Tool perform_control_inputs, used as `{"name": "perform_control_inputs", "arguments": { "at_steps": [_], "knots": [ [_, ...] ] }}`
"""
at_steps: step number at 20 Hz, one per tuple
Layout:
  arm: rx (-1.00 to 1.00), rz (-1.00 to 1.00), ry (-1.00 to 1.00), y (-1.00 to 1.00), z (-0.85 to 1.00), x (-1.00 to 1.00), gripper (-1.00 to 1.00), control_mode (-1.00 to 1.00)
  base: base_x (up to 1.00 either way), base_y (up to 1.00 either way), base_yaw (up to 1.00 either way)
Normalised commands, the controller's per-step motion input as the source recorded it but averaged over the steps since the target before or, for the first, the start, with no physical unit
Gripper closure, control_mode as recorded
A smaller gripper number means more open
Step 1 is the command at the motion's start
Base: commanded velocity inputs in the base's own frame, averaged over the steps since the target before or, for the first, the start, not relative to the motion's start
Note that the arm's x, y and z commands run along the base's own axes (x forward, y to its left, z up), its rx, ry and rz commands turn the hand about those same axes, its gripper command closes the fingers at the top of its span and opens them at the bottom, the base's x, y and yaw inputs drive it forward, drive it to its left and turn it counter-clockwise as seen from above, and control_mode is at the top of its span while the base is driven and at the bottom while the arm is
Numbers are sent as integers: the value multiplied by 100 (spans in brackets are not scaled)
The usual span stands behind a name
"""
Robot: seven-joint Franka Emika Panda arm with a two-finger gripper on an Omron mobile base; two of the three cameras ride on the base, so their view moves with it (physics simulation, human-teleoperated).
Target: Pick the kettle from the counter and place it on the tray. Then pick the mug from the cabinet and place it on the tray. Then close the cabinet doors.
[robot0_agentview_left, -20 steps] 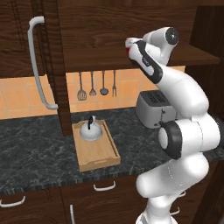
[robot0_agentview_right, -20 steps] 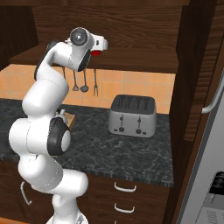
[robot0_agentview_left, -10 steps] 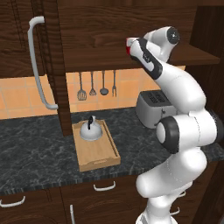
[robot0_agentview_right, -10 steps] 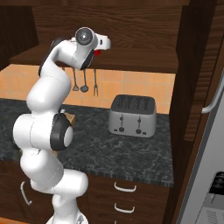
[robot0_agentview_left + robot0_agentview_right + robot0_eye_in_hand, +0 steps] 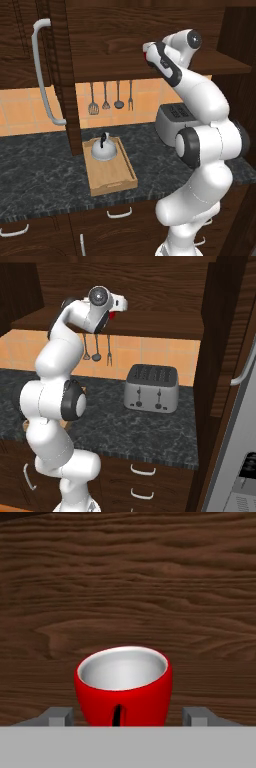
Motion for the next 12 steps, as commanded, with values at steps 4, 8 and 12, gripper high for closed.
{"name": "perform_control_inputs", "arguments": {
  "at_steps": [4,8,12],
  "knots": [
    [0,0,0,0,0,0,100,-100,0,0,0],
    [0,0,4,0,-8,0,100,-100,0,0,0],
    [0,0,5,0,-10,0,100,-100,0,0,0]
  ]
}}
